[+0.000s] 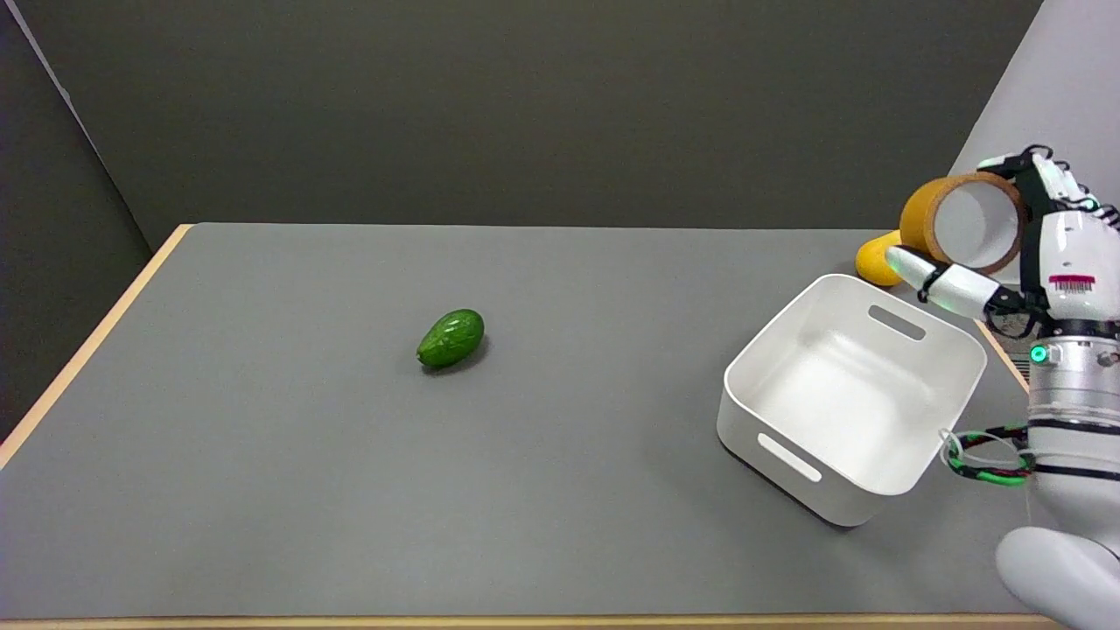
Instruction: Place yellow tape into white box.
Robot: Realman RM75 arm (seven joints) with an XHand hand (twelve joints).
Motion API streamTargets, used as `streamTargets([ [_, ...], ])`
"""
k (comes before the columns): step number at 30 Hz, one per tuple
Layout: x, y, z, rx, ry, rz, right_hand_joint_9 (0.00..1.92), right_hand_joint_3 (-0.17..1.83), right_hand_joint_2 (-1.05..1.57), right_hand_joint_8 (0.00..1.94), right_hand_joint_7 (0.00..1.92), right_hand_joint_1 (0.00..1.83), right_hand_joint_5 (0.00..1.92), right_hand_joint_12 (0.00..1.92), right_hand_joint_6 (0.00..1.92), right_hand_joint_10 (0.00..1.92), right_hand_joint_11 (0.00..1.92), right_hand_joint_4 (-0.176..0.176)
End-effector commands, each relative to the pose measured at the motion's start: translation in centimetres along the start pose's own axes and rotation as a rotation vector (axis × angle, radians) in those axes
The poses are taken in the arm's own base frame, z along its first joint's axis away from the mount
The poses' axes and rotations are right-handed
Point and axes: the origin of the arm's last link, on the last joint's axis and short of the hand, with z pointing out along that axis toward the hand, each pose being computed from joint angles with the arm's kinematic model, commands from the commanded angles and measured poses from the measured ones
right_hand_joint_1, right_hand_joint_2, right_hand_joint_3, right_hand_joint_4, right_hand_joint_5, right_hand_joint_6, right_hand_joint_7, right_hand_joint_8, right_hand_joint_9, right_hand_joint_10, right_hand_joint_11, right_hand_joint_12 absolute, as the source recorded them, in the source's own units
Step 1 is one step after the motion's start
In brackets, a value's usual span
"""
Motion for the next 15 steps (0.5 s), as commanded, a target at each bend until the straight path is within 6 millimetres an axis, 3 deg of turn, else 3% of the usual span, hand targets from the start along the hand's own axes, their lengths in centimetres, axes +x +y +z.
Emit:
streamTargets([
  [1, -2.6, 2.5, -4.2, -0.063, -0.176, -0.059, 0.79, 0.84, 0.81, 1.55, 0.81, 1.34, 0.43, 1.51, 1.11, 1.44, 0.42, 0.133],
  [6, -3.3, 2.3, -5.1, -0.015, -0.204, -0.063, 0.79, 0.87, 0.77, 1.50, 0.85, 1.34, 0.47, 1.54, 1.04, 1.41, 0.43, 0.129],
  [8, -3.2, 2.3, -5.2, -0.011, -0.204, -0.031, 0.54, 0.92, 0.62, 0.79, 0.63, 0.73, 0.29, 1.43, 0.55, 1.09, 0.26, 0.079],
  [12, -2.9, 1.6, -5.1, 0.032, -0.160, 0.057, 0.21, 0.87, 0.54, 0.34, 0.26, 0.43, 0.12, 1.28, 0.34, 0.73, 0.10, 0.064],
  [15, -2.7, 0.6, -5.0, 0.075, -0.100, 0.148, 0.07, 0.89, 0.50, 0.23, 0.10, 0.36, 0.05, 1.17, 0.24, 0.58, 0.02, 0.053],
])
